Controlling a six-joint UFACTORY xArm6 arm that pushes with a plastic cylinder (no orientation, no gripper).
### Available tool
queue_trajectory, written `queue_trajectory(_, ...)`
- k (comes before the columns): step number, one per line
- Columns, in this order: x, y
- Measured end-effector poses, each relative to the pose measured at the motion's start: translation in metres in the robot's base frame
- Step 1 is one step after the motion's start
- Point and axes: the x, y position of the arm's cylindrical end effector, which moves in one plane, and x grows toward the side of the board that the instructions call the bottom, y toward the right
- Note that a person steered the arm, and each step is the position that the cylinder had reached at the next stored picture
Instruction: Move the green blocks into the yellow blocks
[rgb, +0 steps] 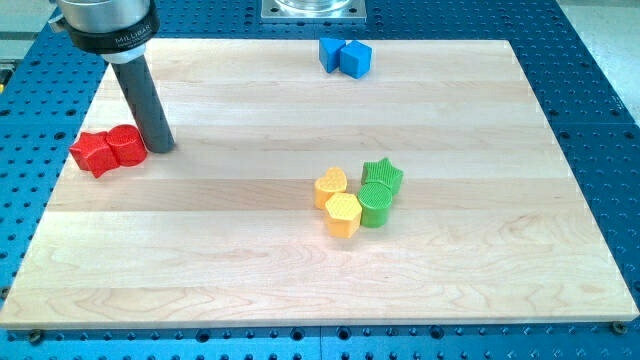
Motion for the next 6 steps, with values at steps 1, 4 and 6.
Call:
queue_trajectory(1,-0.016,0.062)
queue_trajectory(4,0.043,0.371)
queue_trajectory(6,0.068,0.280)
